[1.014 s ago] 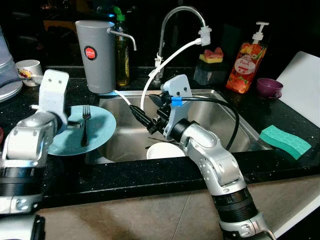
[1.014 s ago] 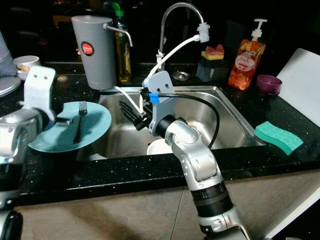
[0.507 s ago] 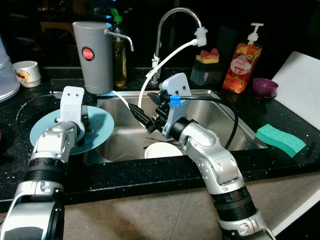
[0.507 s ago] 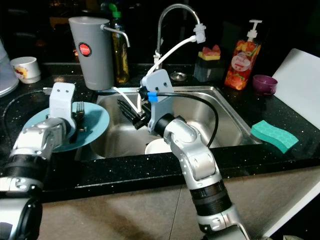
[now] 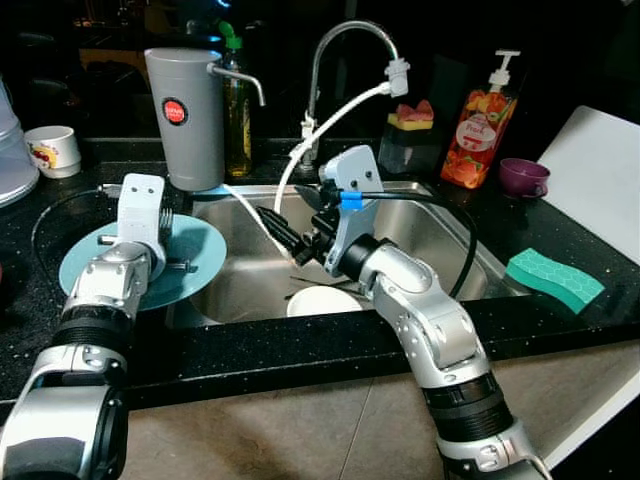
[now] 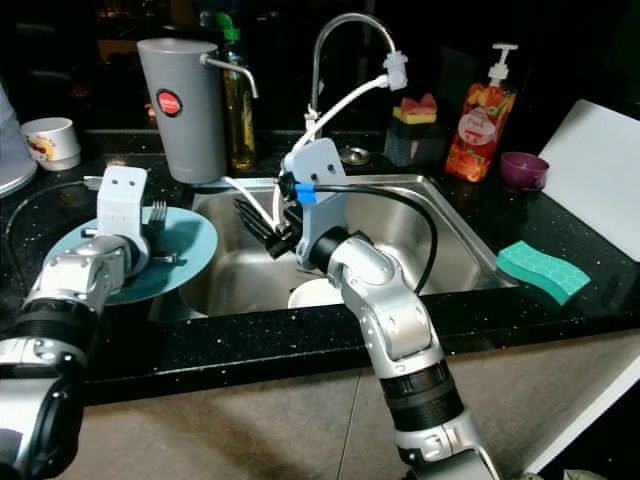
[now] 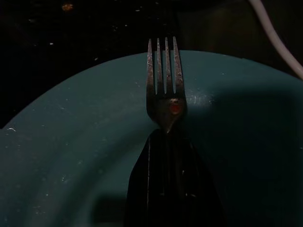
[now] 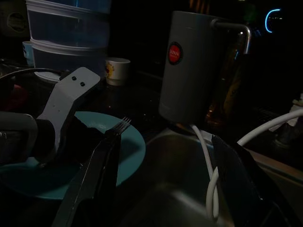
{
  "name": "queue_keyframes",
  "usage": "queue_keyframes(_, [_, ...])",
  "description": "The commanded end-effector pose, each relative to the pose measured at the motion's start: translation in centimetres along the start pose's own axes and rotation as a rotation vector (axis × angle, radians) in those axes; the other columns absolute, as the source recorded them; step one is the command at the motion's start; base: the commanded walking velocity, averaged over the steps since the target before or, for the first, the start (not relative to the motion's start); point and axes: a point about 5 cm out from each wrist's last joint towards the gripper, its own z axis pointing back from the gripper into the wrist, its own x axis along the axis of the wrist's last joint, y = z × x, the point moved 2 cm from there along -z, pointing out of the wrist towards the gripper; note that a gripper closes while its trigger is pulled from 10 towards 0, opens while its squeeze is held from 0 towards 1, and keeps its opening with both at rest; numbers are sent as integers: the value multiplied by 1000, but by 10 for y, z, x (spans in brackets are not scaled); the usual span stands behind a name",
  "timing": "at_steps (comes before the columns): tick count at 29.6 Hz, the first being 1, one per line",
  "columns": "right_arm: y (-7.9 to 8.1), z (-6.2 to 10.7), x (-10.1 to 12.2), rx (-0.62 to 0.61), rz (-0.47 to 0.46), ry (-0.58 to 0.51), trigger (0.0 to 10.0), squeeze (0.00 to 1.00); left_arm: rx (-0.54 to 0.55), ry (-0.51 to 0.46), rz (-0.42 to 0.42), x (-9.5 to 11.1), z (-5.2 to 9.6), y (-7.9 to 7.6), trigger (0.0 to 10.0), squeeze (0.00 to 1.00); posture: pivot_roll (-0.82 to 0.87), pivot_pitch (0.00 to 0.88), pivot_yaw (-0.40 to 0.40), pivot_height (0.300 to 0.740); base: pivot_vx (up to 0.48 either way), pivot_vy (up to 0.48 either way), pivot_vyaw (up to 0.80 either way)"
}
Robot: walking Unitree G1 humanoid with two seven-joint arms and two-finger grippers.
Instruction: Kitchen organization
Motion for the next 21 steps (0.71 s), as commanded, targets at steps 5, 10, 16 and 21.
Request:
queue_keyframes(5, [0,-2,-1,2,1,-1,10000,0,58,-197,-22,26,6,5,10000,0,32,93,-88,740,0,0,0])
queue_keyframes(10, [0,-1,-1,-3,-1,-1,10000,0,-104,-506,42,82,33,-20,10000,0,32,94,-90,740,0,0,0])
queue_keyframes(16, [-10,5,0,-61,-5,-7,10000,0,-556,-533,116,98,63,-84,10000,0,20,93,-91,740,0,0,0])
queue_keyframes(21, [-43,19,3,-222,85,22,10000,0,-724,-424,85,75,72,-129,10000,0,2,92,-87,740,0,0,0])
